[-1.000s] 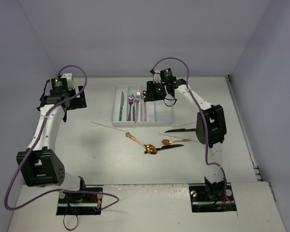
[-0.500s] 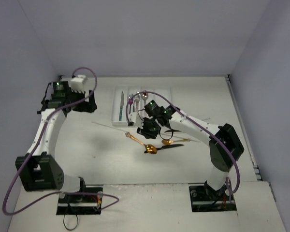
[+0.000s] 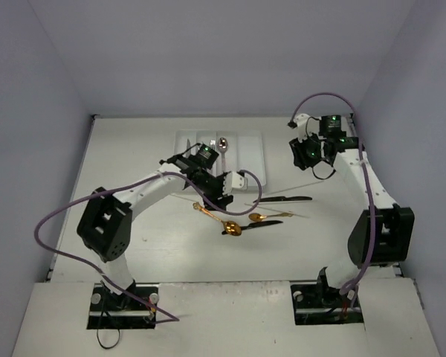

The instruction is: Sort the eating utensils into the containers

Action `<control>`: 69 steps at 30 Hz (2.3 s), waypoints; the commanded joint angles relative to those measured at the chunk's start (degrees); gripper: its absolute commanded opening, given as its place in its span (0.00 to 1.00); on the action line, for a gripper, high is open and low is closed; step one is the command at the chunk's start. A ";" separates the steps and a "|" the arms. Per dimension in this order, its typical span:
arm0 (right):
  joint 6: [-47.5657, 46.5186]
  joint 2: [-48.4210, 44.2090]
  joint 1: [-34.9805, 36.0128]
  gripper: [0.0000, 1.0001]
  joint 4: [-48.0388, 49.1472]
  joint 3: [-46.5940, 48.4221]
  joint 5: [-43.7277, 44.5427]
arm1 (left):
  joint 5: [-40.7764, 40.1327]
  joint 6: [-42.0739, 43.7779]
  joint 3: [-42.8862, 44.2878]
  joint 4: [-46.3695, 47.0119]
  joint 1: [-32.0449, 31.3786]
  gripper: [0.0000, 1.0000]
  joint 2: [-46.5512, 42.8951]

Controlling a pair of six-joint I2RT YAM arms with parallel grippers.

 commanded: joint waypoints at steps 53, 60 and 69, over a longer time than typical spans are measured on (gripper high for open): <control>9.66 -9.07 -13.26 0.40 -0.34 -4.37 -4.96 | -7.30 -22.83 22.03 -1.45 1.39 0.00 -2.54; 10.01 -8.05 -13.26 0.40 -0.36 -2.97 -4.35 | -37.96 -57.20 35.95 4.02 4.58 0.00 10.33; 10.48 -8.04 -13.48 0.40 -0.36 -3.08 -3.01 | -47.10 -71.78 47.38 3.11 4.58 0.00 23.44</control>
